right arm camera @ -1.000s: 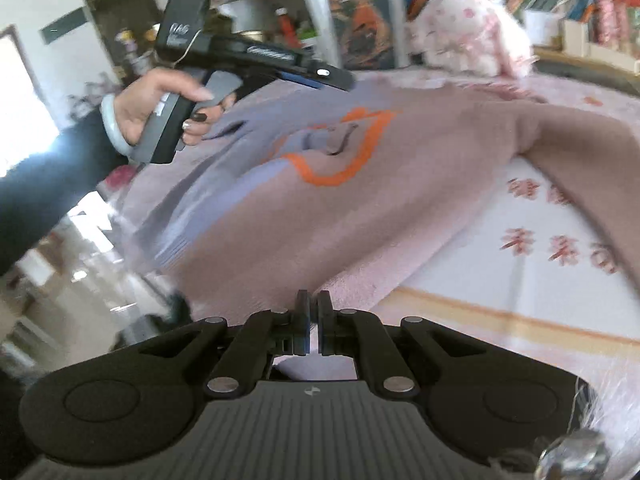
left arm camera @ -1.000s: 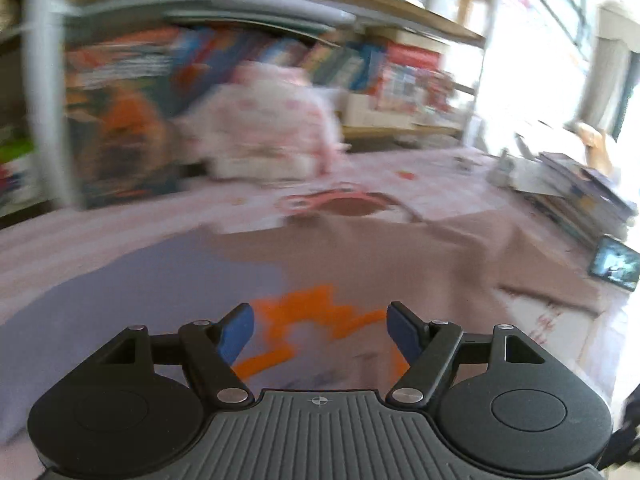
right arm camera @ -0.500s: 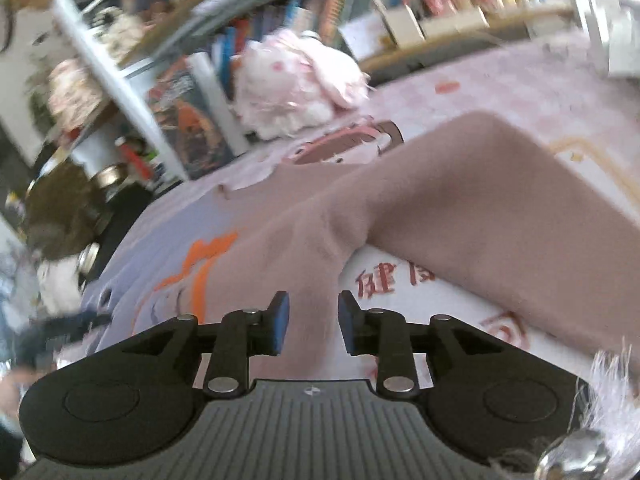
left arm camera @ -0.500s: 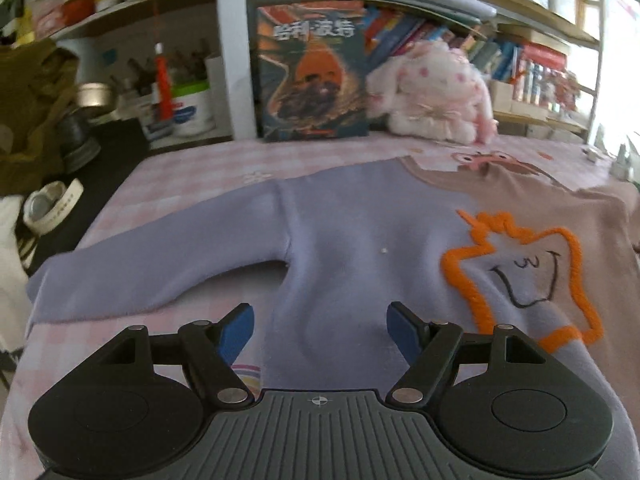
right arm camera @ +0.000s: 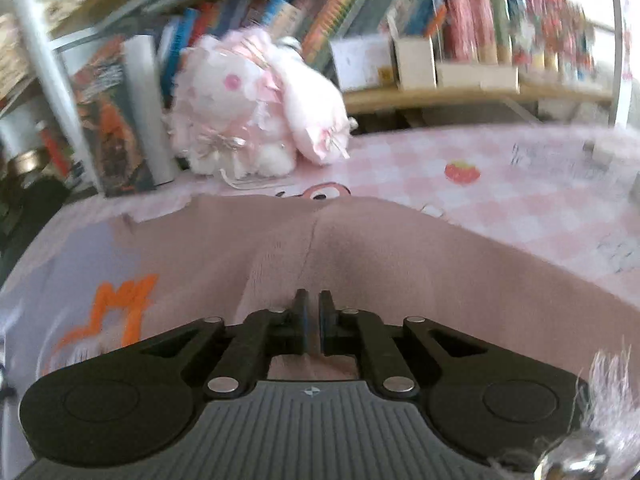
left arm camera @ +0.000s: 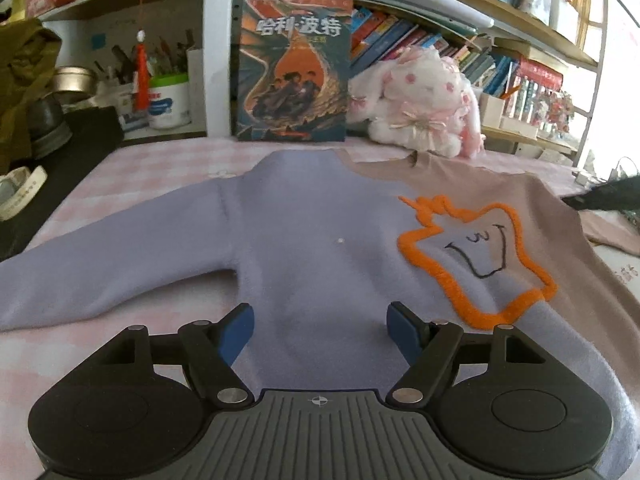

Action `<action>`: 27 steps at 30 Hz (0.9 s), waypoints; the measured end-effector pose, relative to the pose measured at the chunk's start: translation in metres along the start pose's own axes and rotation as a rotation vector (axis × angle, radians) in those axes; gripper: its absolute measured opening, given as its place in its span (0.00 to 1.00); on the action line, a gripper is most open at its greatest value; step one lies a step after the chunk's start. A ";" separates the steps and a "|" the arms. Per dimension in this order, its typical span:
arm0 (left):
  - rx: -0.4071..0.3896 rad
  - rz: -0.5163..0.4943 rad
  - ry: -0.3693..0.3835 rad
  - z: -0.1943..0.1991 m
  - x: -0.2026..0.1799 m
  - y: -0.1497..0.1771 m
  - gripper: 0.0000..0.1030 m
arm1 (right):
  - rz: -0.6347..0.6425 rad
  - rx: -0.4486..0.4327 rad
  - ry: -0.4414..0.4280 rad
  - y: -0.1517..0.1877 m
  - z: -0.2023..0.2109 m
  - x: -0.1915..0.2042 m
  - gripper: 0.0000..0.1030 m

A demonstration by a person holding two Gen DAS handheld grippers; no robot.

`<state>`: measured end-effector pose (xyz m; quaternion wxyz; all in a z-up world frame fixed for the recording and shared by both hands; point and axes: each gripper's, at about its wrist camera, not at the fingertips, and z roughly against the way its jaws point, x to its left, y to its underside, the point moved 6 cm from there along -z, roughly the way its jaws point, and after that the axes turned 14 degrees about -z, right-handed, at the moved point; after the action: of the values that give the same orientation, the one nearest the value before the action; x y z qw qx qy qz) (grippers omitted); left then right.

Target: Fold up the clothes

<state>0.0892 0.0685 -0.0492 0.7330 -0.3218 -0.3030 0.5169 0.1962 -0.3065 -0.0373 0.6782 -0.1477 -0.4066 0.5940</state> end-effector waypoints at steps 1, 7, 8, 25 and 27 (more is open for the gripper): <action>0.004 0.006 0.002 0.002 0.003 0.002 0.73 | 0.034 -0.006 0.001 0.008 0.013 -0.002 0.18; 0.011 0.059 0.003 0.021 0.024 0.015 0.73 | 0.127 0.089 -0.052 0.076 0.088 -0.022 0.24; 0.007 0.085 0.013 0.024 0.028 0.016 0.73 | 0.106 0.104 -0.067 0.083 0.095 -0.023 0.24; 0.008 0.224 0.060 -0.010 0.034 0.006 0.14 | 0.166 -0.005 -0.003 0.129 0.109 -0.002 0.09; 0.014 0.217 0.058 -0.018 0.033 0.001 0.06 | 0.173 -0.010 -0.002 0.130 0.112 -0.005 0.08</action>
<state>0.1120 0.0970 -0.0576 0.6834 -0.3625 -0.2412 0.5860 0.0258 -0.3098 -0.0577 0.6231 -0.1850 -0.3961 0.6485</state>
